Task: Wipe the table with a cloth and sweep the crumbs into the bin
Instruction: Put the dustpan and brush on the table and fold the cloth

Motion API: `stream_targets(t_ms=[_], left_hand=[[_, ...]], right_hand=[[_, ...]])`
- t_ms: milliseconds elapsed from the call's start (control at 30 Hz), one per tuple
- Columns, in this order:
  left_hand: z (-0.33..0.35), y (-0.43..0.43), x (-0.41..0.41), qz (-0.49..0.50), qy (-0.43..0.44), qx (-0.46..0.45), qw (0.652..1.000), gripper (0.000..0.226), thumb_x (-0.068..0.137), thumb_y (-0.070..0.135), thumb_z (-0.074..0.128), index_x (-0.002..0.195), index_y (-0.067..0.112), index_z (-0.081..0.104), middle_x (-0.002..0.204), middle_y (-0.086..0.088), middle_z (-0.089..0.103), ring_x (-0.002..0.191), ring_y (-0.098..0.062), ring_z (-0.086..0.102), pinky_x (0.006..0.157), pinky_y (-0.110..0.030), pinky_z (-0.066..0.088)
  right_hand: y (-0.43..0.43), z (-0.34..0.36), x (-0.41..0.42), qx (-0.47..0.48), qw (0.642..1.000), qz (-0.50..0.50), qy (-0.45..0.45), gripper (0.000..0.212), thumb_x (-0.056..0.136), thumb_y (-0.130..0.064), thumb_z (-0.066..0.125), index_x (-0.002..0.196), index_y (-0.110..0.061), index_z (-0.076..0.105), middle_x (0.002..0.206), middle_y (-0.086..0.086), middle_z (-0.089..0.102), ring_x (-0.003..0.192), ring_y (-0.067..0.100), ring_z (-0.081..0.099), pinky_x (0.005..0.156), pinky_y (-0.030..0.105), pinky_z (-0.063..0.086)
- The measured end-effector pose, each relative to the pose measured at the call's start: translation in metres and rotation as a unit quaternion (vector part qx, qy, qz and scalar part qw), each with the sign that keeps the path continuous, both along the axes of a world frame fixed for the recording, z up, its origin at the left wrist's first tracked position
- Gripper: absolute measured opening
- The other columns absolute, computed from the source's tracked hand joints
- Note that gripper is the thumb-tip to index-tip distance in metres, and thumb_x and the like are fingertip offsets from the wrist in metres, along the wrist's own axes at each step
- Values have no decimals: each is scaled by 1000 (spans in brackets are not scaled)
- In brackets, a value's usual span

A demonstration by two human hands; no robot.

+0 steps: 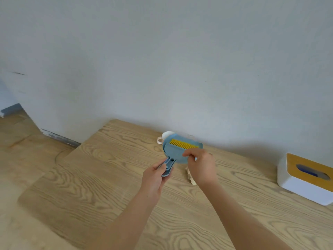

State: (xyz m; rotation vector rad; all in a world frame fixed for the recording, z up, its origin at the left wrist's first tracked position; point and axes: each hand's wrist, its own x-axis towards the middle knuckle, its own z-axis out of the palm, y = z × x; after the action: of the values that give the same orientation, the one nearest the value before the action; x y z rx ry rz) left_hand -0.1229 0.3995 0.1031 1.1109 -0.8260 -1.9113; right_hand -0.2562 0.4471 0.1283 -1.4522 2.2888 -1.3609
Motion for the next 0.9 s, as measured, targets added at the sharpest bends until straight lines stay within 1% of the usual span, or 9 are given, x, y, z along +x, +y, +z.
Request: stream_targets(t_ms=[100,167,300,367,433,500,633,800,900], left_hand=[[-7,-17,1,38,5,21,999,23,94,2,50,113,1,63,112,-12,67,98,-19,66,74,-24,55],[-11,-32,8,64,8,32,997,25,95,2,48,116,0,61,114,-12,66,101,-19,65,75,-24,55],[-14,-71,28,103,8,42,994,27,97,2,44,118,1,60,115,-10,65,102,-18,64,80,-25,53],[-18,-97,41,116,7,48,992,25,97,3,45,116,1,61,115,-10,65,103,-18,64,80,-25,54],[-21,-124,57,127,14,53,990,23,96,3,45,111,3,63,112,-10,65,101,-19,64,79,-25,54],[-27,-158,75,134,29,62,989,22,96,2,44,108,3,63,110,-10,66,100,-20,63,81,-27,52],[-49,-242,113,143,45,75,986,25,96,1,45,117,-1,60,113,-13,64,102,-23,63,84,-29,52],[-82,-334,150,119,14,71,990,25,96,1,45,116,2,60,110,-10,65,94,-16,64,69,-20,54],[-99,-372,160,104,6,91,990,27,96,0,45,119,1,59,108,-10,65,95,-18,63,76,-25,52]], right_hand=[[-19,-5,-6,14,1000,9,3,28,82,4,52,85,-13,74,92,-3,71,86,18,60,70,22,39],[-34,-8,0,10,1000,21,0,27,82,4,54,86,-13,74,92,-2,71,88,18,59,71,23,40],[-71,-14,18,24,998,52,3,29,81,3,54,89,-16,73,94,0,71,90,17,61,73,22,44],[-94,-14,29,49,997,56,-2,30,83,-1,53,96,-20,72,101,0,69,93,15,61,81,25,48],[-117,-12,43,71,996,62,3,32,85,-3,52,104,-21,71,110,-1,67,104,15,57,90,24,44],[-145,-13,60,89,994,64,8,34,87,-4,51,110,-21,68,117,-4,64,113,16,53,93,24,39],[-218,-33,102,129,988,86,18,36,86,-6,52,115,-23,66,121,-6,62,117,14,51,100,26,39],[-297,-62,142,198,977,77,8,38,89,-10,49,120,-27,62,127,-10,57,123,13,44,102,26,34],[-322,-74,149,231,971,63,0,38,90,-11,48,121,-28,61,128,-10,56,124,13,43,102,26,34]])
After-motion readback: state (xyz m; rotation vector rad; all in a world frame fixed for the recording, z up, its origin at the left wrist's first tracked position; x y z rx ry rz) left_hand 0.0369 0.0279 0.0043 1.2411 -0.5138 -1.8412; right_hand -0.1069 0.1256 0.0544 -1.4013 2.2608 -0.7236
